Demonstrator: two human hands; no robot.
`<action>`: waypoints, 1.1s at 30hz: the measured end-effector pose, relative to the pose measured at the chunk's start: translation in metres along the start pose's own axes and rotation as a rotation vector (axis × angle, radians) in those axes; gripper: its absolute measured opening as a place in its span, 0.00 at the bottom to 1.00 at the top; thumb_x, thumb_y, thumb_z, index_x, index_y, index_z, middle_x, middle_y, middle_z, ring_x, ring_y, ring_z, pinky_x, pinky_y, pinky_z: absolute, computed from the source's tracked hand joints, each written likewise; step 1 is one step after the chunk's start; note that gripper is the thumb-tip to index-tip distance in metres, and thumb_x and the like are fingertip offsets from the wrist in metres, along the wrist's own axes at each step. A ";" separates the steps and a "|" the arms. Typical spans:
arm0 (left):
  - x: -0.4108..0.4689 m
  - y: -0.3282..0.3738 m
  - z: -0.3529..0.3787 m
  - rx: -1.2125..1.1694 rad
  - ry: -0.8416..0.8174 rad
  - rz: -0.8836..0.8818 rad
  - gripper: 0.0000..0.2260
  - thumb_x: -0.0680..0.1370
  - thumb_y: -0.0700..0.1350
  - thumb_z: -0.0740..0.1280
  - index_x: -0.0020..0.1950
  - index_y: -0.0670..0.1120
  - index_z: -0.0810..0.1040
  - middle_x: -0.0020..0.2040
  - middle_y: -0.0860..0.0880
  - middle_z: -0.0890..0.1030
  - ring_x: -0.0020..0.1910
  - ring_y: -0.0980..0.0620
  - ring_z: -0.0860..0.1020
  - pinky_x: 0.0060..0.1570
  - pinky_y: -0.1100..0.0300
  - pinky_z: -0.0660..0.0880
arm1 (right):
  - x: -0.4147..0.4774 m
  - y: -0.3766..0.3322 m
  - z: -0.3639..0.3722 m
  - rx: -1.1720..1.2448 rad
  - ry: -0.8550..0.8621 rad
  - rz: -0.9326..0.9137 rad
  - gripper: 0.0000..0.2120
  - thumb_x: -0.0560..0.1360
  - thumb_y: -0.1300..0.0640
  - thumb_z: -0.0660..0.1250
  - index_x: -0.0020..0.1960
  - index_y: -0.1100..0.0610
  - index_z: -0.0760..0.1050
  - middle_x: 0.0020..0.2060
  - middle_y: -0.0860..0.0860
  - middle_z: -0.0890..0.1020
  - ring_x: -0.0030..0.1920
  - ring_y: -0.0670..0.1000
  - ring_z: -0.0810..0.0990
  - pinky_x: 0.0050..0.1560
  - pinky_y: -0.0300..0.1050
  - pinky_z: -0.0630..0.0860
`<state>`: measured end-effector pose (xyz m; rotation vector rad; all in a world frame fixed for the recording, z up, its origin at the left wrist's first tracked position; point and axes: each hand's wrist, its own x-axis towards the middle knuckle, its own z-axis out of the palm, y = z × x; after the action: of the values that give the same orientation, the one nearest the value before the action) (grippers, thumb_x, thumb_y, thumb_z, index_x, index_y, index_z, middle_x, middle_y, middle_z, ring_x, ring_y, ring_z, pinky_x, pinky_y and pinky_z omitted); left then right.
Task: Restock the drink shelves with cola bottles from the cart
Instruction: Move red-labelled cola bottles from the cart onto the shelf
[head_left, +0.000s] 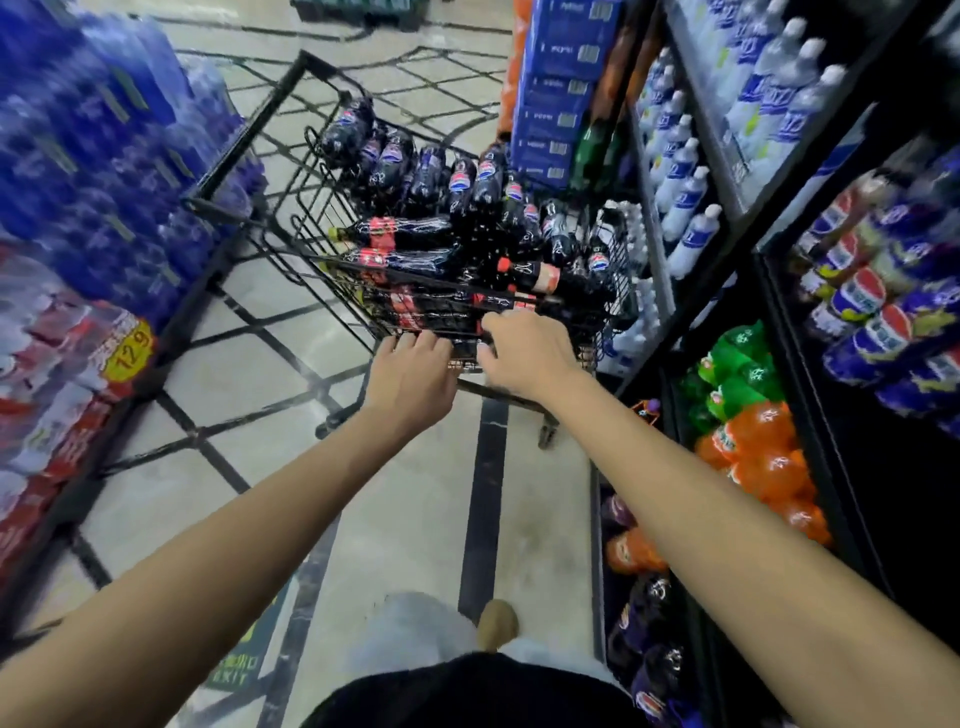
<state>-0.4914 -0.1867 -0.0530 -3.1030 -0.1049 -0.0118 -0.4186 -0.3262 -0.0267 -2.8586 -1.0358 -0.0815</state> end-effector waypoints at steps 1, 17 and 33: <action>0.011 -0.004 0.002 0.000 -0.003 -0.012 0.13 0.78 0.48 0.57 0.58 0.44 0.73 0.56 0.45 0.77 0.57 0.43 0.74 0.58 0.50 0.67 | 0.013 0.004 0.003 -0.002 -0.009 -0.022 0.13 0.79 0.51 0.57 0.54 0.58 0.74 0.49 0.54 0.81 0.53 0.58 0.78 0.39 0.47 0.67; 0.199 -0.116 0.054 -0.037 -0.131 -0.117 0.16 0.79 0.50 0.56 0.62 0.45 0.72 0.60 0.45 0.75 0.60 0.44 0.73 0.61 0.51 0.66 | 0.249 0.040 0.066 -0.023 -0.178 -0.171 0.14 0.80 0.51 0.57 0.56 0.59 0.73 0.49 0.54 0.80 0.53 0.58 0.77 0.39 0.46 0.65; 0.275 -0.161 0.092 -0.113 -0.271 -0.395 0.24 0.78 0.59 0.56 0.68 0.47 0.71 0.64 0.46 0.74 0.64 0.45 0.71 0.65 0.49 0.64 | 0.411 0.065 0.139 0.016 -0.393 -0.410 0.20 0.79 0.50 0.60 0.67 0.60 0.67 0.60 0.56 0.74 0.59 0.57 0.73 0.51 0.50 0.73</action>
<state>-0.2275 -0.0046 -0.1370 -3.1153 -0.7440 0.4040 -0.0590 -0.0986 -0.1356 -2.6564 -1.6704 0.4728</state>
